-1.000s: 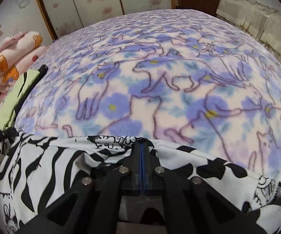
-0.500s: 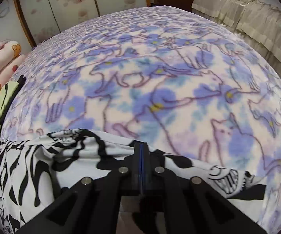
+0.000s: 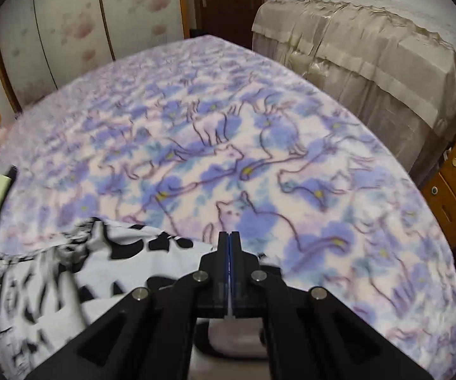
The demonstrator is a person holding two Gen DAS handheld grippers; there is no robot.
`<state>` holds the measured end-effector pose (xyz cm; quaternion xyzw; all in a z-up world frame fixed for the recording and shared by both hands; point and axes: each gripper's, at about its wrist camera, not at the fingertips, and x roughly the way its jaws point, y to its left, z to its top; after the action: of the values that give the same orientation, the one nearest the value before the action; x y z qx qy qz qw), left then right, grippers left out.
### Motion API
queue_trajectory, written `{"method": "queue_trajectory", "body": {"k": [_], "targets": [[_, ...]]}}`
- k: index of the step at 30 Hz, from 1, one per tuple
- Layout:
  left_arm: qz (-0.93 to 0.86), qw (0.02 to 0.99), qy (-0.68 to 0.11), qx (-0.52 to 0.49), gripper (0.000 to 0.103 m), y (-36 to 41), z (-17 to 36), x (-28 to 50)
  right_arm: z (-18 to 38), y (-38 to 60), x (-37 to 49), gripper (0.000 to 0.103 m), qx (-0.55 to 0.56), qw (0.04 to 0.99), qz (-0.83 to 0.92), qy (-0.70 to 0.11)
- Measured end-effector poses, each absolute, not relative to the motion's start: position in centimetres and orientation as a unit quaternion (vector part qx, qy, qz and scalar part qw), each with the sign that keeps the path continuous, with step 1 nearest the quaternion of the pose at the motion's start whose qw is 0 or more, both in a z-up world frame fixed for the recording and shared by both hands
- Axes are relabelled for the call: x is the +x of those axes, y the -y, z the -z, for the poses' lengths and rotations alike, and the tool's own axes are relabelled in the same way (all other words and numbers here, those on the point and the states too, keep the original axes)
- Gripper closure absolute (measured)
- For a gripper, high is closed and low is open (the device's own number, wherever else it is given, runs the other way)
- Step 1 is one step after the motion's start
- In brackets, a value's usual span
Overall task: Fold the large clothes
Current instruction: 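Lift the folded jacket edge with both grippers and fold it over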
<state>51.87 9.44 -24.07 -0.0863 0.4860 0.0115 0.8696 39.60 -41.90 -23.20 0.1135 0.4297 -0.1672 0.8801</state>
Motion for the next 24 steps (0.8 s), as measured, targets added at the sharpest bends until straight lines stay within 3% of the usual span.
{"method": "queue_trajectory", "body": {"k": [8, 13, 20, 24], "targets": [[-0.048, 0.872, -0.474, -0.112, 0.084, -11.8, 19.2, 41.5, 18.0, 38.1, 33.6, 0.100, 0.197, 0.892, 0.067, -0.401], [-0.057, 0.869, -0.467, -0.154, 0.059, -13.1, 18.4, 33.4, 18.4, 35.0, 29.9, 0.100, 0.208, 0.877, 0.007, -0.433], [-0.058, 0.855, -0.489, -0.163, 0.047, -13.6, 20.1, 24.6, 20.9, 31.5, 23.3, 0.099, 0.208, 0.855, -0.024, -0.475], [-0.028, 0.846, -0.507, -0.160, 0.047, -13.3, 22.0, 20.8, 22.8, 28.6, 19.7, 0.099, 0.196, 0.843, -0.041, -0.499]]}}
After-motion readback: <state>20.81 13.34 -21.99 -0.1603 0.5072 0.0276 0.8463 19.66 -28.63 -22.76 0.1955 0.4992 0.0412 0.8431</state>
